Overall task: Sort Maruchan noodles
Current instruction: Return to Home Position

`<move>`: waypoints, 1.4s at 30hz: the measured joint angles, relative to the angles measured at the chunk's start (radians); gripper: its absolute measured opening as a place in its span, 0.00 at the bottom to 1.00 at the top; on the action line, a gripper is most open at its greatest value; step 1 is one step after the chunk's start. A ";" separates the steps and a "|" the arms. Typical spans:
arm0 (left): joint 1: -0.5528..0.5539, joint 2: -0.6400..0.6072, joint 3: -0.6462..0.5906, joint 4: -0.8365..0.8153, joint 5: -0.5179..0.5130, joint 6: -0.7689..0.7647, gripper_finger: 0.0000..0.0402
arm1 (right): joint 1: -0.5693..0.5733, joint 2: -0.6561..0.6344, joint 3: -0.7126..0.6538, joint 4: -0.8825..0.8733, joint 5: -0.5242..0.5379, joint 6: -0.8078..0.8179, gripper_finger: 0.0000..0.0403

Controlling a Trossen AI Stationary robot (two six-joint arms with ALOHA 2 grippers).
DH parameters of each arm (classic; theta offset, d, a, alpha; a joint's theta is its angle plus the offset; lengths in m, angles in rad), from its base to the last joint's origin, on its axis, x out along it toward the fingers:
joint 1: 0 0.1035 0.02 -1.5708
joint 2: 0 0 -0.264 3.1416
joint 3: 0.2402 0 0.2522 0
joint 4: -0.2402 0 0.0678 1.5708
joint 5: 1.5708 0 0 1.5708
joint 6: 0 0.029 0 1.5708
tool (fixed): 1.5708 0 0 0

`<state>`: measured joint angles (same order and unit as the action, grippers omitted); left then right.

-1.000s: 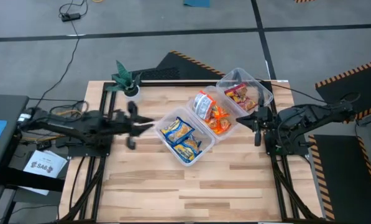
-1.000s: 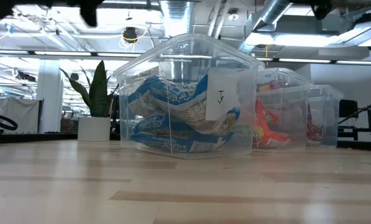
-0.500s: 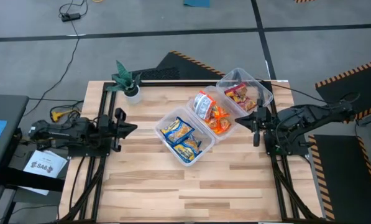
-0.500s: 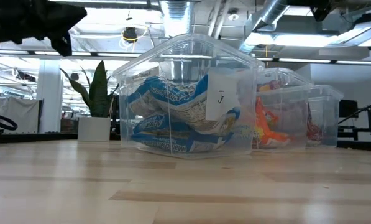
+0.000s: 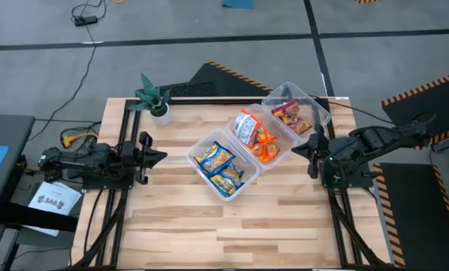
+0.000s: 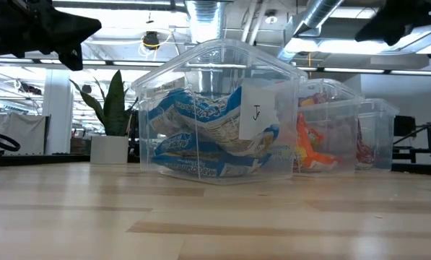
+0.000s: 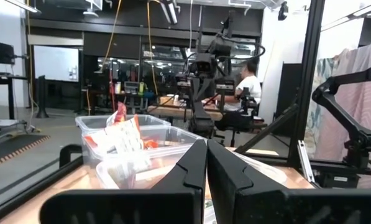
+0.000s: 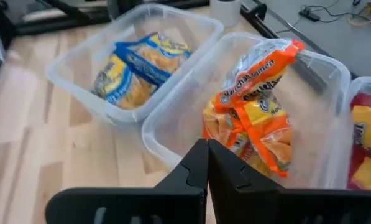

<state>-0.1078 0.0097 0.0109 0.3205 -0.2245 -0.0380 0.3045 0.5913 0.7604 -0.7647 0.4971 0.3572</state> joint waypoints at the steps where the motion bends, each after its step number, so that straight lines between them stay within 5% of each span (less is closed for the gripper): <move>1: 0.000 0.000 0.000 -0.001 0.000 0.000 0.00 | 0.005 -0.004 -0.005 0.004 0.001 0.011 0.07; 14: 0.000 0.000 -0.001 0.004 0.000 0.004 0.00 | 0.016 -0.314 -0.434 0.564 -0.027 -0.263 0.05; 23: 0.000 0.000 0.003 0.001 0.000 0.016 0.00 | -0.129 -0.591 -0.564 0.601 -0.181 -0.283 0.03; 42: 0.000 0.001 0.000 -0.237 0.002 -0.076 0.00 | -0.213 -0.566 -0.735 0.775 -0.328 -0.261 0.03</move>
<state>-0.1078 0.0109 0.0113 0.0837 -0.2230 -0.1135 0.0914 0.0257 0.0254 0.0099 0.1693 0.0963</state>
